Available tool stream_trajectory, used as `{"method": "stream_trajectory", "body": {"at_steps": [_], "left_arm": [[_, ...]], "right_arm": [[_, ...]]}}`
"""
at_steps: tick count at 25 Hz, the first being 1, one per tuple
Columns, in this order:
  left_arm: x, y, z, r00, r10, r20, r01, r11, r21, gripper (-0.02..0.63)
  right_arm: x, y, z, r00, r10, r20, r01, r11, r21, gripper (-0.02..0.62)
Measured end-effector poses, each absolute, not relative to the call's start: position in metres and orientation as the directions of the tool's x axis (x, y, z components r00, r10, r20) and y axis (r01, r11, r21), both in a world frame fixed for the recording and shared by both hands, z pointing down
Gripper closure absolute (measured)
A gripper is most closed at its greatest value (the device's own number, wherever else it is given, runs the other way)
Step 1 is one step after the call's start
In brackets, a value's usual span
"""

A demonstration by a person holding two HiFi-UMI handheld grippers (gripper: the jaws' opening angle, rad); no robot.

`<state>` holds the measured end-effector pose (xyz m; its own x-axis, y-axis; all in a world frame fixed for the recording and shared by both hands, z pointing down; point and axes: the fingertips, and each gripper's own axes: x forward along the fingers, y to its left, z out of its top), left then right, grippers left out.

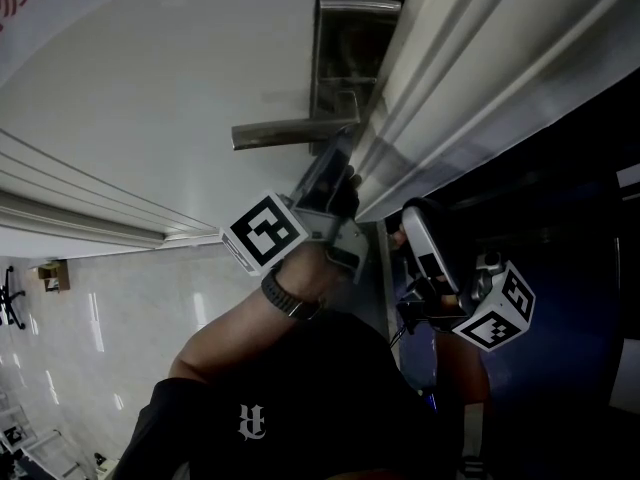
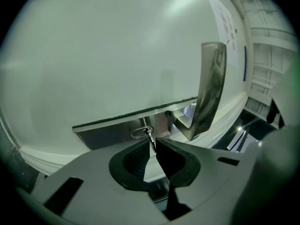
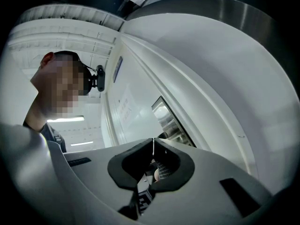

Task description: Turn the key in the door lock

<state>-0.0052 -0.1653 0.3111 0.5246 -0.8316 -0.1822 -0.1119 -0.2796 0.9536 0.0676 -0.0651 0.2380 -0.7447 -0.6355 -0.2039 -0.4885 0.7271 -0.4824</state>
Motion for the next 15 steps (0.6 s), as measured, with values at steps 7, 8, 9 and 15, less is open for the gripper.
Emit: {"method": "stream_trajectory", "body": {"at_steps": [7,8,9,15], "left_arm": [[-0.0039,-0.1668,0.3106,0.53,-0.833,-0.162,-0.161,-0.286,0.945,0.574],[-0.0038,-0.1666,0.3099,0.539,-0.83,-0.143,-0.205,-0.295,0.933,0.574],[-0.0035,-0.1663,0.3093,0.547,-0.827,-0.126,-0.248,-0.304,0.92,0.574],[-0.0024,-0.1651,0.3103,0.573,-0.819,-0.033,-0.393,-0.31,0.866,0.574]], "right_arm": [[0.0669,-0.0685,0.2395,-0.748,-0.632,-0.202,-0.484,0.728,-0.486,0.578],[0.0664,-0.0691,0.2393,-0.748,-0.632,-0.203,-0.483,0.728,-0.486,0.578],[0.0656,-0.0696,0.2391,-0.749,-0.63,-0.204,-0.481,0.729,-0.486,0.578],[0.0631,-0.0698,0.2356,-0.753,-0.62,-0.219,-0.465,0.738,-0.489,0.578]]}}
